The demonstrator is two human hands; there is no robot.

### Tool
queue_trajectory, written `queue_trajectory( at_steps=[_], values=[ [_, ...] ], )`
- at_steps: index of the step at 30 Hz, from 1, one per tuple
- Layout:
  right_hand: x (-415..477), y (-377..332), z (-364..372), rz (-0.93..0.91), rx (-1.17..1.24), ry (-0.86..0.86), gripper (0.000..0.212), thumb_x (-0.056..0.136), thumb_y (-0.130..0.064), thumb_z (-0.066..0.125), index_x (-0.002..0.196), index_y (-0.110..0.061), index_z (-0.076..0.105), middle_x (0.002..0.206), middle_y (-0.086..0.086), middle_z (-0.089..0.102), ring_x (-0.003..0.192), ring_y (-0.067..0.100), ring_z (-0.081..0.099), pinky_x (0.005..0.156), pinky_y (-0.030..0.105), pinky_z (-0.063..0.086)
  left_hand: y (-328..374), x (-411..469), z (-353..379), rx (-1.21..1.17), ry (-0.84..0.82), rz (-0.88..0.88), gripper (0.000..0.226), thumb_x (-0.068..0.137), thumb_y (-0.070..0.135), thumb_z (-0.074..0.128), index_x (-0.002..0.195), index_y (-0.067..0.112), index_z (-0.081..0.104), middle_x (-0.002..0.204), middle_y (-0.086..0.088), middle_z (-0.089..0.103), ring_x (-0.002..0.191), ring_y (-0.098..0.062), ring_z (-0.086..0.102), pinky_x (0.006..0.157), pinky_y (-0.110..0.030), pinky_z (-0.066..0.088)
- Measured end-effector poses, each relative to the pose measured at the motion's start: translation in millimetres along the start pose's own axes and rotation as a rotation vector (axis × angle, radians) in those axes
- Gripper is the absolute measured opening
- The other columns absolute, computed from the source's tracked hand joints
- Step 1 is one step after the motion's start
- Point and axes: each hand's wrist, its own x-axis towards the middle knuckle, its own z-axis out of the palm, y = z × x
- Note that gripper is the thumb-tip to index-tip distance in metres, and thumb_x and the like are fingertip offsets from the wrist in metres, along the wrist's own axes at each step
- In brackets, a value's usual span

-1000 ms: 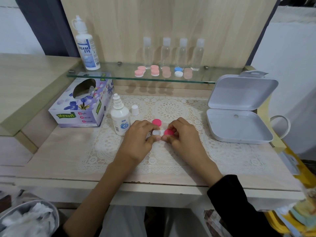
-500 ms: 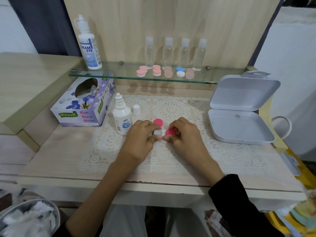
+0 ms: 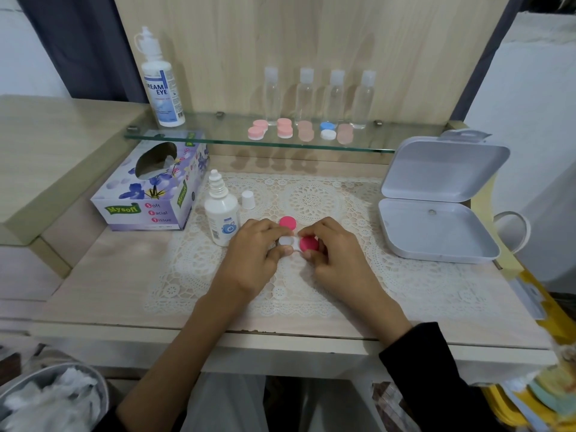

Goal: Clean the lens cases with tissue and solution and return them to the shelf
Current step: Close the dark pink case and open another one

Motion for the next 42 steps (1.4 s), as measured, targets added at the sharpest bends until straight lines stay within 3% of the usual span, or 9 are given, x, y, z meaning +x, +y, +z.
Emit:
queue_trajectory(
  at_steps=[5, 11, 15, 19, 25, 31, 34, 38, 42],
  values=[
    [-5.0, -5.6, -3.5, 0.049, 0.03, 0.021, 0.045, 0.077, -0.022, 0.068, 0.12, -0.02, 0.059, 0.1, -0.01, 0.057, 0.092, 0.007, 0.048, 0.077, 0.021, 0.041, 0.1, -0.6, -0.3, -0.012, -0.004, -0.002, 0.029, 0.083, 0.018, 0.07, 0.112, 0.013, 0.069, 0.099, -0.002, 0.066, 0.096, -0.02, 0.054, 0.082, -0.022, 0.031],
    [-2.4, 1.1, -3.2, 0.147, -0.088, 0.088, 0.041, 0.071, -0.05, 0.077, 0.097, -0.022, 0.061, 0.092, -0.011, 0.052, 0.092, 0.009, 0.047, 0.076, 0.026, 0.041, 1.2, -2.0, -2.1, -0.004, -0.006, -0.018, 0.031, 0.084, 0.021, 0.069, 0.114, 0.014, 0.068, 0.103, -0.001, 0.065, 0.1, -0.017, 0.052, 0.082, -0.02, 0.029],
    [-1.8, 0.5, -3.2, 0.14, -0.091, 0.072, 0.029, 0.074, -0.042, 0.077, 0.088, -0.022, 0.06, 0.089, -0.011, 0.052, 0.091, 0.01, 0.045, 0.076, 0.027, 0.04, 0.5, -2.1, -1.6, -0.009, -0.008, -0.022, 0.031, 0.084, 0.023, 0.069, 0.114, 0.015, 0.068, 0.103, 0.001, 0.064, 0.098, -0.015, 0.05, 0.08, -0.008, 0.028],
    [-1.8, 0.6, -3.4, 0.075, -0.1, 0.027, 0.019, 0.079, -0.021, 0.066, 0.097, -0.02, 0.069, 0.092, -0.01, 0.05, 0.094, 0.016, 0.046, 0.084, 0.039, 0.043, 0.8, -1.8, -1.0, -0.009, -0.004, -0.021, 0.031, 0.083, 0.022, 0.07, 0.113, 0.014, 0.069, 0.102, -0.001, 0.065, 0.097, -0.017, 0.052, 0.08, -0.017, 0.029],
    [-4.2, -2.2, -3.2, 0.133, -0.102, 0.116, 0.044, 0.071, -0.048, 0.073, 0.106, -0.023, 0.068, 0.1, -0.01, 0.053, 0.099, 0.012, 0.046, 0.087, 0.037, 0.043, 1.4, -3.3, -1.5, -0.008, -0.001, -0.023, 0.029, 0.084, 0.021, 0.07, 0.112, 0.014, 0.069, 0.103, 0.0, 0.065, 0.1, -0.017, 0.052, 0.083, -0.02, 0.03],
    [-2.7, 0.1, -3.9, 0.168, -0.124, 0.118, 0.031, 0.069, -0.047, 0.079, 0.086, -0.025, 0.064, 0.089, -0.011, 0.05, 0.092, 0.012, 0.045, 0.083, 0.034, 0.042, 2.2, -3.5, -1.5, -0.013, -0.005, -0.029, 0.029, 0.085, 0.022, 0.069, 0.113, 0.015, 0.068, 0.103, 0.0, 0.065, 0.1, -0.016, 0.052, 0.083, -0.019, 0.03],
    [-3.6, -0.9, -4.0, 0.127, -0.108, 0.078, 0.022, 0.076, -0.03, 0.072, 0.098, -0.026, 0.071, 0.09, -0.01, 0.05, 0.092, 0.013, 0.045, 0.086, 0.039, 0.04, 1.1, -3.3, -1.2, -0.01, -0.006, -0.028, 0.029, 0.084, 0.022, 0.07, 0.112, 0.015, 0.069, 0.102, 0.0, 0.065, 0.099, -0.017, 0.052, 0.082, -0.02, 0.03],
    [-6.0, -3.6, -5.5, 0.142, -0.09, 0.077, 0.043, 0.075, -0.047, 0.07, 0.113, -0.027, 0.067, 0.087, -0.013, 0.048, 0.091, 0.01, 0.045, 0.084, 0.033, 0.039, 1.7, -3.5, -1.4, -0.007, -0.004, -0.031, 0.029, 0.084, 0.022, 0.069, 0.113, 0.015, 0.068, 0.103, 0.0, 0.065, 0.1, -0.017, 0.052, 0.083, -0.02, 0.031],
    [-4.4, -3.1, -7.0, 0.218, -0.096, 0.112, 0.039, 0.069, -0.054, 0.077, 0.09, -0.026, 0.061, 0.081, -0.015, 0.05, 0.083, 0.009, 0.047, 0.071, 0.028, 0.037, 2.3, -3.0, -1.2, -0.002, -0.008, -0.032, 0.029, 0.084, 0.021, 0.069, 0.113, 0.015, 0.068, 0.104, -0.001, 0.065, 0.101, -0.018, 0.053, 0.085, -0.022, 0.032]
  ],
)
